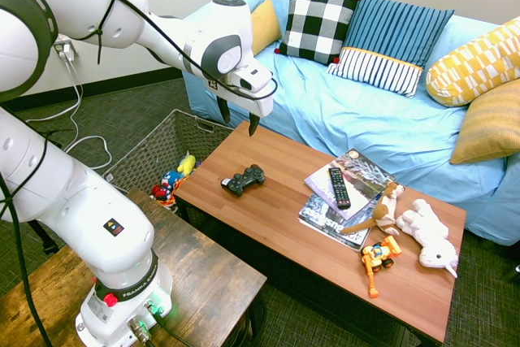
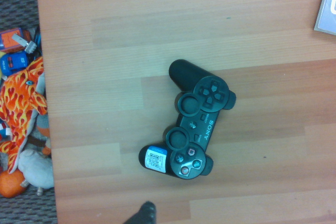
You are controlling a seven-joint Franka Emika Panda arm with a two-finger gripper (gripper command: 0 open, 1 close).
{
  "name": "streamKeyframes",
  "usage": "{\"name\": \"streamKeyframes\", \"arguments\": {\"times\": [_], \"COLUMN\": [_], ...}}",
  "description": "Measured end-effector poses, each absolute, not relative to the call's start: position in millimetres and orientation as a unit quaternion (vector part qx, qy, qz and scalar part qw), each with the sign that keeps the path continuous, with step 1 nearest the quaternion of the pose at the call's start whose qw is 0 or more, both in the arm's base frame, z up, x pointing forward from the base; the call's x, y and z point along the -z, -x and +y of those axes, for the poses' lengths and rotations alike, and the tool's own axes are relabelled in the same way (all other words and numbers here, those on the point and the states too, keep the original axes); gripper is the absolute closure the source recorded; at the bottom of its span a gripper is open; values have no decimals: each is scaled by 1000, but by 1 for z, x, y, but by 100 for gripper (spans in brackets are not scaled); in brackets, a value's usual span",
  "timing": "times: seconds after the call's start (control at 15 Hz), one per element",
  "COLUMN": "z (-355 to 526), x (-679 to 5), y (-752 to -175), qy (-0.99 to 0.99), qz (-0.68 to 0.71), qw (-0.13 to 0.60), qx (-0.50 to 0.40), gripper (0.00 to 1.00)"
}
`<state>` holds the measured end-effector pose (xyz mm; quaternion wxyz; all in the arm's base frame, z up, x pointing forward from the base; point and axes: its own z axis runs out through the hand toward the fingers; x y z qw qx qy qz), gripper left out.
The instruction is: Put the gamepad in the basket
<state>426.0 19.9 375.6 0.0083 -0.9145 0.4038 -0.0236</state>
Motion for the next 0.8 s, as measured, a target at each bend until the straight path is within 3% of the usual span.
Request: {"name": "streamKeyframes", "arguments": {"times": [0.4, 0.8], "z": [21, 26], "x": [-350, -270], "y": [-436, -457], "qy": [897, 863], "qz": [441, 505], "qw": [8, 5], "qx": [17, 0], "gripper": [0, 0]}}
